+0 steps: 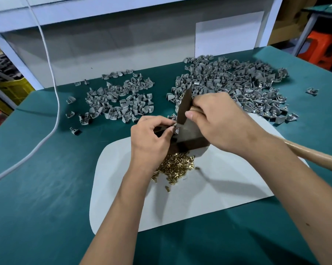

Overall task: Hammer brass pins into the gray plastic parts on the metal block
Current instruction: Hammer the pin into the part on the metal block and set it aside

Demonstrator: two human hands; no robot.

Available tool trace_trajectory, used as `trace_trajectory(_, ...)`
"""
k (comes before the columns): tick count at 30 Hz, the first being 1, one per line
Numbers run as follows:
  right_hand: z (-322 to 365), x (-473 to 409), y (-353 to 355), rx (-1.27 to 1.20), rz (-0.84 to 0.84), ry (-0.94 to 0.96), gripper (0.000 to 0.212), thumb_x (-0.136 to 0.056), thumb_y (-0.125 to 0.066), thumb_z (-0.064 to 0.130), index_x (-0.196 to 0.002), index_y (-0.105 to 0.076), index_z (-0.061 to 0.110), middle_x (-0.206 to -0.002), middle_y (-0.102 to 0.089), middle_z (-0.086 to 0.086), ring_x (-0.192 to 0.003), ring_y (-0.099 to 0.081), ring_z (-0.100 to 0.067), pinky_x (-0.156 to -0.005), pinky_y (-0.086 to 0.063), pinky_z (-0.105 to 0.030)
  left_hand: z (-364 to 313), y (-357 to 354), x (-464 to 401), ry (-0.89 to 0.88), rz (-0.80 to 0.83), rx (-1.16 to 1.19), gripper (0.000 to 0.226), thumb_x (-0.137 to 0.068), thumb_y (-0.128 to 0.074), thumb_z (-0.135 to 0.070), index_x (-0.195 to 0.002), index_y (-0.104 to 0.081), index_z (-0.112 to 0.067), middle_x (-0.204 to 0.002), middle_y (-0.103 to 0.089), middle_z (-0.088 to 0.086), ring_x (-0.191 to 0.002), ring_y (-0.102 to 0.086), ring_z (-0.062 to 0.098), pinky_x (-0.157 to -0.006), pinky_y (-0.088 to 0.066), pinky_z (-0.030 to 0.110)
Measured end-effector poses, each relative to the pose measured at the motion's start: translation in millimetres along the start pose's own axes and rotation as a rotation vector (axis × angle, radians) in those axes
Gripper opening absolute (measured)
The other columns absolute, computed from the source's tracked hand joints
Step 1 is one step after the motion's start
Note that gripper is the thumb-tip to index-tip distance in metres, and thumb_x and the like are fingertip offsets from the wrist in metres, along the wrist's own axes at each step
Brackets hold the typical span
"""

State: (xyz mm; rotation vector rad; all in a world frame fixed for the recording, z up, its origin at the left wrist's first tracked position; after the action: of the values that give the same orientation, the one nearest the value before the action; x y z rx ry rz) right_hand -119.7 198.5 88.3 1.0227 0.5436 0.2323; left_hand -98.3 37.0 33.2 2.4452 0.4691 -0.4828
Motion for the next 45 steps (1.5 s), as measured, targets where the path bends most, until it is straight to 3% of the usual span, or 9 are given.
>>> trace_trajectory(2, 0.8, -0.9, 3.1, -0.037, -0.039, 0.002, 0.025, -0.101, -0.055, 0.033, -0.079, -0.053, 0.022, -0.083, -0.064, -0.003, -0.076, -0.061, -0.028, -0.072, -0.053, -0.044, 3.3, -0.5, -1.1, 0.018, 0.003, 0.01, 0.016, -0.083, -0.081, -0.01, -0.088, -0.08, -0.025, -0.092, -0.075, -0.003, -0.094, -0.068, 0.008, -0.087, -0.052, 0.019)
trace_trajectory(7, -5.5, -3.4, -17.6, 0.061, 0.124, -0.041, 0.032, -0.102, -0.053, 0.035, -0.072, -0.046, 0.024, -0.081, -0.063, -0.003, -0.077, -0.061, -0.029, -0.075, -0.054, -0.047, 10.4, -1.9, -0.8, 0.096, 0.02, 0.064, 0.013, -0.083, -0.081, -0.007, -0.092, -0.082, -0.016, -0.089, -0.077, -0.004, -0.089, -0.071, 0.013, -0.089, -0.057, 0.035)
trace_trajectory(11, -1.4, -4.3, -5.4, 0.014, 0.01, 0.011, 0.027, -0.101, -0.053, 0.035, -0.076, -0.048, 0.025, -0.082, -0.063, -0.003, -0.077, -0.061, -0.03, -0.074, -0.054, -0.048, 9.7, -1.0, -1.7, 0.082, 0.027, 0.088, 0.012, -0.083, -0.081, -0.007, -0.088, -0.082, -0.018, -0.084, -0.077, -0.008, -0.085, -0.071, 0.009, -0.085, -0.058, 0.032)
trace_trajectory(15, -1.1, -3.7, -19.2, 0.049, 0.122, -0.011, 0.035, -0.101, -0.053, 0.034, -0.069, -0.041, 0.027, -0.081, -0.063, -0.004, -0.078, -0.061, -0.03, -0.076, -0.054, -0.048, 9.6, -0.2, -0.4, 0.096, 0.02, 0.108, 0.017, -0.083, -0.081, -0.004, -0.084, -0.08, -0.022, -0.082, -0.076, -0.01, -0.081, -0.07, 0.004, -0.082, -0.058, 0.025)
trace_trajectory(19, 1.5, -4.9, -5.4, 0.025, 0.02, 0.028, 0.028, -0.101, -0.054, 0.034, -0.075, -0.047, 0.026, -0.08, -0.063, -0.003, -0.074, -0.062, -0.028, -0.071, -0.054, -0.046, 9.8, 1.0, -1.7, 0.077, 0.023, 0.114, 0.019, -0.083, -0.08, -0.004, -0.083, -0.079, -0.023, -0.081, -0.076, -0.01, -0.081, -0.071, 0.006, -0.081, -0.057, 0.023)
trace_trajectory(24, -3.2, 0.1, -26.3, 0.074, 0.165, -0.032, 0.024, -0.101, -0.053, 0.037, -0.083, -0.056, 0.021, -0.083, -0.064, -0.004, -0.078, -0.062, -0.03, -0.075, -0.055, -0.046, 10.8, 0.1, -0.3, 0.111, 0.025, 0.129, 0.027, -0.083, -0.08, -0.003, -0.077, -0.075, -0.029, -0.078, -0.074, -0.013, -0.076, -0.069, 0.003, -0.078, -0.056, 0.02)
trace_trajectory(33, -13.4, -4.8, 3.0, -0.041, -0.041, -0.054, 0.028, -0.101, -0.058, 0.031, -0.076, -0.053, 0.021, -0.073, -0.06, -0.003, -0.068, -0.058, -0.026, -0.062, -0.044, -0.036, 5.0, -1.1, 1.5, 0.072, 0.028, 0.119, 0.021, -0.084, -0.078, -0.003, -0.089, -0.076, -0.024, -0.087, -0.075, -0.009, -0.085, -0.069, 0.002, -0.086, -0.057, 0.028)
trace_trajectory(39, -1.9, -1.6, -22.3, 0.044, 0.099, -0.018, 0.035, -0.102, -0.054, 0.033, -0.07, -0.042, 0.024, -0.077, -0.061, -0.004, -0.074, -0.06, -0.029, -0.068, -0.051, -0.041, 5.7, 0.7, 0.5, 0.085, 0.026, 0.127, 0.027, -0.083, -0.079, -0.001, -0.081, -0.074, -0.028, -0.08, -0.074, -0.014, -0.078, -0.068, -0.001, -0.081, -0.055, 0.019)
trace_trajectory(45, 3.3, -1.2, -14.5, 0.034, 0.014, 0.031, 0.031, -0.101, -0.054, 0.032, -0.073, -0.043, 0.026, -0.079, -0.062, -0.005, -0.074, -0.06, -0.03, -0.068, -0.051, -0.041, 7.5, 2.0, 0.1, 0.091, 0.018, 0.129, 0.028, -0.082, -0.079, -0.002, -0.08, -0.073, -0.029, -0.081, -0.074, -0.013, -0.08, -0.069, 0.002, -0.084, -0.058, 0.027)
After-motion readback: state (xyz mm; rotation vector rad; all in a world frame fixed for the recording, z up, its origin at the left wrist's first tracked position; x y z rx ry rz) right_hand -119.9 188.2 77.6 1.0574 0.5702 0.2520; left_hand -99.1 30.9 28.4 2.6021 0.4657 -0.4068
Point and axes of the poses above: each hand's wrist, its own x-axis away from the middle knuckle, its own y-axis out of the back of the hand, z = x × y, the point moved 9 cm from there along -x, towards the middle knuckle
